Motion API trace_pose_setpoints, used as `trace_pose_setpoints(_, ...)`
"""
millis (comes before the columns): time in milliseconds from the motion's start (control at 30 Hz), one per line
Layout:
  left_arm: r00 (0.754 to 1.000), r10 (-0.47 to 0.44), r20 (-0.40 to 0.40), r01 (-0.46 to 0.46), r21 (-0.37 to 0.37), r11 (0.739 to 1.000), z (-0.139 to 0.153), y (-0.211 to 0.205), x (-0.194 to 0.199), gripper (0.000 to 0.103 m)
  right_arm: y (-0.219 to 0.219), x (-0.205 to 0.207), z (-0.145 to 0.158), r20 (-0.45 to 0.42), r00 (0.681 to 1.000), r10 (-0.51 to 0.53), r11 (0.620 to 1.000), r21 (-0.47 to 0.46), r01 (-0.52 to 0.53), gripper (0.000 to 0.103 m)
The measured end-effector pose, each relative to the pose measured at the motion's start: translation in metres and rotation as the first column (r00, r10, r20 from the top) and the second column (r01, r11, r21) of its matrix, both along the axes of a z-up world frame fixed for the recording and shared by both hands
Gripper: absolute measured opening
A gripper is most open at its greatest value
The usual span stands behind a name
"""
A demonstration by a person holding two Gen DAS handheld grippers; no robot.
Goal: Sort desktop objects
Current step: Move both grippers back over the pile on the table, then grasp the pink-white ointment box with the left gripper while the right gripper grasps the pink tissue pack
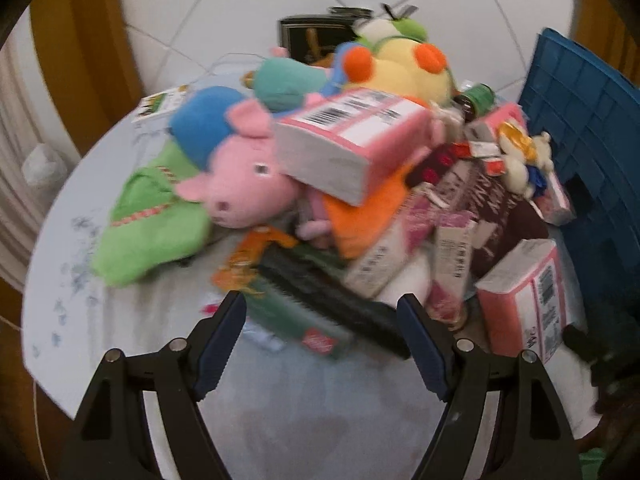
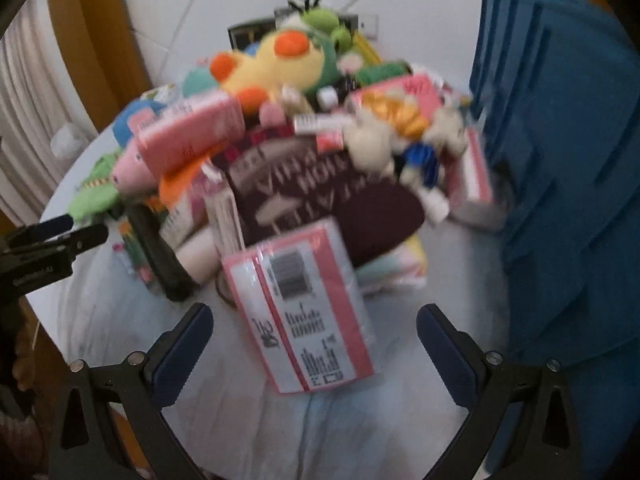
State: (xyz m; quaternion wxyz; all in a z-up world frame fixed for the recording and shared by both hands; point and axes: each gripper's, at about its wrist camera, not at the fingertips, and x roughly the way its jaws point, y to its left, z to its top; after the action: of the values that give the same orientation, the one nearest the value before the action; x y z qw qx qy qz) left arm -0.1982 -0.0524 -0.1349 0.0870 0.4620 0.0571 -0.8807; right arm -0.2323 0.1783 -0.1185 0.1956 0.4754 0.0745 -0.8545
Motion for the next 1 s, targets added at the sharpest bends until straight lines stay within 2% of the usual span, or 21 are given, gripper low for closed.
trace_pose_setpoints(100,0.998,-0.059,-0.002,0.059,0.004,0.998,-0.012,0.026,-0.013,0.077,0.0,-0.002,-0.018,0.031,1.0,0.001,1.0,0.01,-0.001,0.103)
trace_pose_setpoints(267,0.991,-0.131,-0.015,0.131,-0.007,0.991,-0.028,0.061,-0.036,0.075,0.015,-0.002,-0.026,0.042,0.998,-0.042,0.999,0.024,0.041,0.103)
trace_pose_setpoints(300,0.989,-0.145,-0.014,0.145,-0.01,0.989,-0.033,0.068,-0.043,0.072,0.019,-0.002,-0.028,0.048,0.997,-0.052,0.998,0.027,0.051,0.103)
trace_pose_setpoints(367,0.987,-0.163,-0.006,0.163,-0.016,0.987,-0.042,0.077,-0.055,0.059,0.025,-0.003,-0.032,0.064,0.996,-0.061,0.998,0.023,0.059,0.103)
trace_pose_setpoints(433,0.98,-0.198,-0.006,0.198,0.022,0.98,-0.049,0.081,-0.066,0.032,0.027,-0.003,-0.036,0.076,0.995,-0.058,0.998,0.021,0.057,0.103)
trace_pose_setpoints(467,0.977,-0.214,-0.01,0.214,0.059,0.975,-0.05,0.083,-0.069,0.031,0.027,-0.003,-0.039,0.081,0.995,-0.055,0.998,0.021,0.053,0.103)
trace_pose_setpoints(600,0.968,-0.247,-0.033,0.248,0.003,0.969,-0.044,0.091,-0.056,0.03,0.017,-0.004,-0.047,0.091,0.996,-0.024,0.999,0.027,0.021,0.103)
trace_pose_setpoints(800,0.968,-0.241,-0.072,0.243,0.019,0.97,-0.023,0.081,-0.032,0.029,-0.004,-0.017,-0.059,0.09,0.996,0.015,1.0,0.022,-0.017,0.103)
trace_pose_setpoints(833,0.967,-0.24,-0.082,0.241,0.004,0.971,-0.019,0.081,-0.031,0.006,-0.007,-0.02,-0.061,0.091,0.996,0.023,1.0,0.012,-0.025,0.103)
trace_pose_setpoints(867,0.967,-0.242,-0.079,0.242,-0.003,0.97,-0.017,0.081,-0.03,0.003,-0.011,-0.023,-0.062,0.09,0.995,0.033,0.999,0.008,-0.034,0.103)
trace_pose_setpoints(933,0.968,-0.241,-0.071,0.243,0.008,0.97,-0.015,0.08,-0.031,0.003,-0.019,-0.026,-0.063,0.083,0.995,0.052,0.998,0.013,-0.053,0.102)
trace_pose_setpoints(1000,0.97,-0.235,-0.065,0.236,0.002,0.972,-0.016,0.078,-0.032,0.003,-0.024,-0.027,-0.062,0.067,0.996,0.061,0.998,0.028,-0.063,0.094)
